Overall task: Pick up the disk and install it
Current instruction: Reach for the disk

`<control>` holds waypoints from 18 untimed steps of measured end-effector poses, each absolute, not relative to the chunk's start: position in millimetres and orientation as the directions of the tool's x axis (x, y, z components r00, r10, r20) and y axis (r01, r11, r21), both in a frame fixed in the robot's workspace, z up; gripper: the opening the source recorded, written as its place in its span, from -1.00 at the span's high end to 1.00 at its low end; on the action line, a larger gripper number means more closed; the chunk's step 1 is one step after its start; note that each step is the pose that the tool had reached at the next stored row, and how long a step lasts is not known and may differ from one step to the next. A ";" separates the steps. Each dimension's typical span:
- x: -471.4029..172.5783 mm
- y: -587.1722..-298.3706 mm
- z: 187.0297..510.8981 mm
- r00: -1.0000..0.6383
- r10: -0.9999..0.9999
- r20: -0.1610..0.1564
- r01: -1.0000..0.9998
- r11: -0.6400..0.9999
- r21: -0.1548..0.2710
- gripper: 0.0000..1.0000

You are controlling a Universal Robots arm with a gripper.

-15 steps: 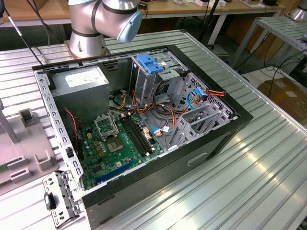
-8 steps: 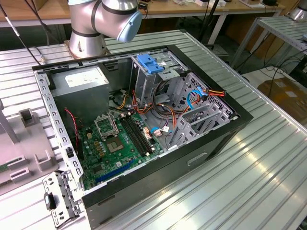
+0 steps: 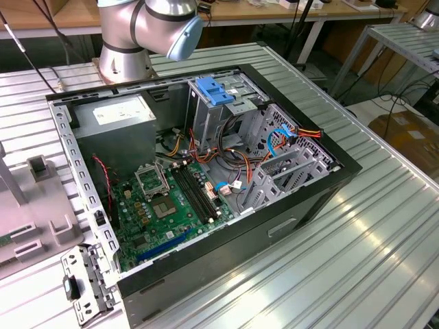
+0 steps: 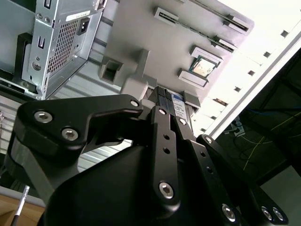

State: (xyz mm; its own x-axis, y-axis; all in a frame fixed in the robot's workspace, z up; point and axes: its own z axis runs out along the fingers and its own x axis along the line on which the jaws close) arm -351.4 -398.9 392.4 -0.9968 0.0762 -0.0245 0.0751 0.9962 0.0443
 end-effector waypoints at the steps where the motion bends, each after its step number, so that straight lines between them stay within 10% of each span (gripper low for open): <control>1: -352.4 -398.9 392.4 -0.997 0.076 -0.024 0.075 0.996 0.044 0.79; 18: -370.6 -398.9 391.7 -0.997 0.076 -0.024 0.075 0.996 0.044 0.79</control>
